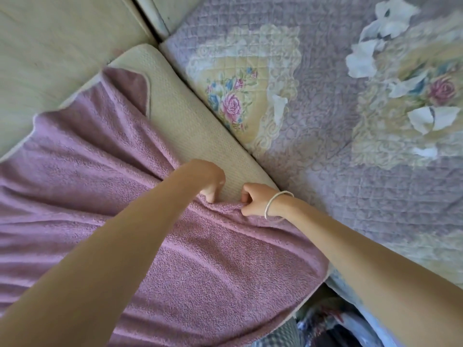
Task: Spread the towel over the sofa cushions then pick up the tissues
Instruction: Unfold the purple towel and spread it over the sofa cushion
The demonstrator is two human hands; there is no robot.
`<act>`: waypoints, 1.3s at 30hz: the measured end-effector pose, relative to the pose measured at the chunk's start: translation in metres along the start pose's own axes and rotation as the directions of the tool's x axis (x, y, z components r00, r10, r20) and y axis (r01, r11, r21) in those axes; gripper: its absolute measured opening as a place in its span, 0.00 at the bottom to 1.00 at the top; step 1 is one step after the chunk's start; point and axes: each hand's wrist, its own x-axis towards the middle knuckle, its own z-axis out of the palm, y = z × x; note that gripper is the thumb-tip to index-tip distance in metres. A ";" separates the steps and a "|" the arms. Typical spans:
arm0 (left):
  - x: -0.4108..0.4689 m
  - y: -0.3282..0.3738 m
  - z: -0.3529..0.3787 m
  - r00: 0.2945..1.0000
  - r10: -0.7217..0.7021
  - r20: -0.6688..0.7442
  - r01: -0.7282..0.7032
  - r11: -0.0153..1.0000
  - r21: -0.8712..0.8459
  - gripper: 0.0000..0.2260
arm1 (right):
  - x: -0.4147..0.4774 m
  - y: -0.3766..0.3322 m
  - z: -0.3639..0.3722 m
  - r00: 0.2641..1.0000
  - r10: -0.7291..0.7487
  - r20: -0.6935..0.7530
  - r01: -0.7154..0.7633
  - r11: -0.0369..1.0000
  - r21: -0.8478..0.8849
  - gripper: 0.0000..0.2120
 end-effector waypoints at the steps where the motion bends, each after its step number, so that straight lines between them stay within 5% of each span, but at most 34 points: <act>1: 0.000 0.002 0.000 1.000 0.000 0.013 0.000 1.000 0.030 0.12 | 0.000 -0.002 -0.002 0.999 0.007 0.033 -0.006 1.000 -0.013 0.07; 4: 0.001 0.001 0.004 0.998 0.040 -0.047 -0.036 0.997 0.073 0.08 | 0.003 -0.006 -0.004 0.997 -0.001 0.080 0.008 0.995 -0.097 0.06; 7: 0.000 -0.005 0.008 0.960 0.098 -0.262 -0.076 0.993 0.095 0.08 | 0.006 -0.007 -0.006 0.996 0.018 0.084 -0.010 0.995 -0.098 0.10; 11: 0.003 -0.011 0.011 0.855 0.132 -0.501 -0.095 0.991 0.099 0.08 | 0.009 -0.008 -0.015 0.996 0.028 0.089 -0.040 0.990 0.134 0.18; 15: 0.010 -0.014 0.013 0.836 0.095 -0.541 -0.073 0.995 0.061 0.08 | 0.010 -0.005 -0.029 0.995 0.097 -0.019 -0.083 0.928 0.363 0.24; 20: 0.014 -0.022 0.008 0.835 0.103 -0.540 -0.128 0.992 -0.009 0.11 | 0.014 0.001 -0.030 0.990 0.140 0.004 -0.113 0.782 0.612 0.10; 24: 0.019 -0.024 0.004 0.788 0.075 -0.611 -0.060 0.997 0.045 0.13 | 0.013 0.003 -0.027 0.998 0.053 0.036 -0.063 0.924 0.378 0.03; 28: 0.019 -0.022 -0.004 0.709 0.045 -0.704 0.065 0.989 0.129 0.09 | 0.011 0.004 -0.022 0.974 -0.004 -0.227 0.052 0.977 0.206 0.06; 30: 0.018 -0.020 -0.009 0.690 -0.005 -0.724 0.119 0.987 0.106 0.08 | 0.008 0.005 -0.019 0.929 -0.024 -0.368 0.105 0.974 0.202 0.08; 34: 0.016 -0.011 -0.026 0.681 -0.154 -0.716 0.182 0.983 -0.039 0.07 | 0.007 0.010 -0.019 0.904 -0.009 -0.428 0.147 0.945 0.291 0.03; 39: 0.034 0.006 -0.041 0.656 -0.217 -0.723 0.082 0.972 -0.218 0.09 | 0.005 0.031 -0.029 0.797 0.082 -0.598 0.063 0.974 0.217 0.08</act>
